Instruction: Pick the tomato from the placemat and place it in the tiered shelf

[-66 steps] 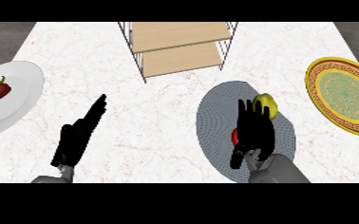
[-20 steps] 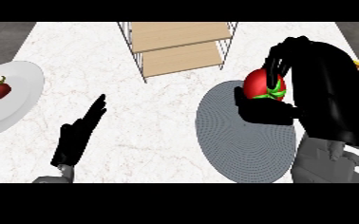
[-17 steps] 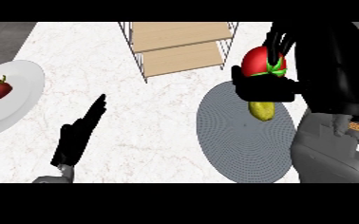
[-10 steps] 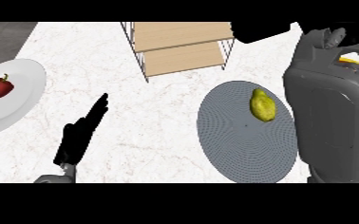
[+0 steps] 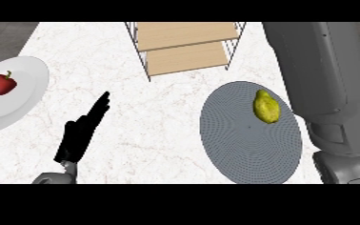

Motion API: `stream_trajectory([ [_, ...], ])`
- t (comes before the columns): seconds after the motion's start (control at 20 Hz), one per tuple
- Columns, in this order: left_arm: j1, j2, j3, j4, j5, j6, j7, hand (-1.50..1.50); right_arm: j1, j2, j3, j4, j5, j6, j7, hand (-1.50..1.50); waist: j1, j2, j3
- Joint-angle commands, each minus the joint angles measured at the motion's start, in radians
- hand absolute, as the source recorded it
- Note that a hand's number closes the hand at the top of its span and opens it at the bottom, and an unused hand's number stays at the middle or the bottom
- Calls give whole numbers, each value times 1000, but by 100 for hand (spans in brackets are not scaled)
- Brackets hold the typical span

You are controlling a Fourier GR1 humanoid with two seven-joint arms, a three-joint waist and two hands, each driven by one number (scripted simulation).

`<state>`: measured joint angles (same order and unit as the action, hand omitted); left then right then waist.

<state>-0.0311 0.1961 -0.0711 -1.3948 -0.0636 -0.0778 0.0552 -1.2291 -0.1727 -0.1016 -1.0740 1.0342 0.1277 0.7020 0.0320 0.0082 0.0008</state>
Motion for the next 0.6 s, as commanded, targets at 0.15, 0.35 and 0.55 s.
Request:
stream_trajectory([
  [0.15,17,6,-6,-35,-2,-16,9,0,-142,-17,-38,381,3,-119,-167,150,27,9,-1],
  [0.35,-14,-23,-6,23,-14,5,-9,0,-177,19,-53,521,14,-176,-178,150,29,15,-2],
  [0.55,-47,-3,1,44,-8,-25,-6,0,-188,61,-58,591,11,-168,-188,150,33,19,-3],
])
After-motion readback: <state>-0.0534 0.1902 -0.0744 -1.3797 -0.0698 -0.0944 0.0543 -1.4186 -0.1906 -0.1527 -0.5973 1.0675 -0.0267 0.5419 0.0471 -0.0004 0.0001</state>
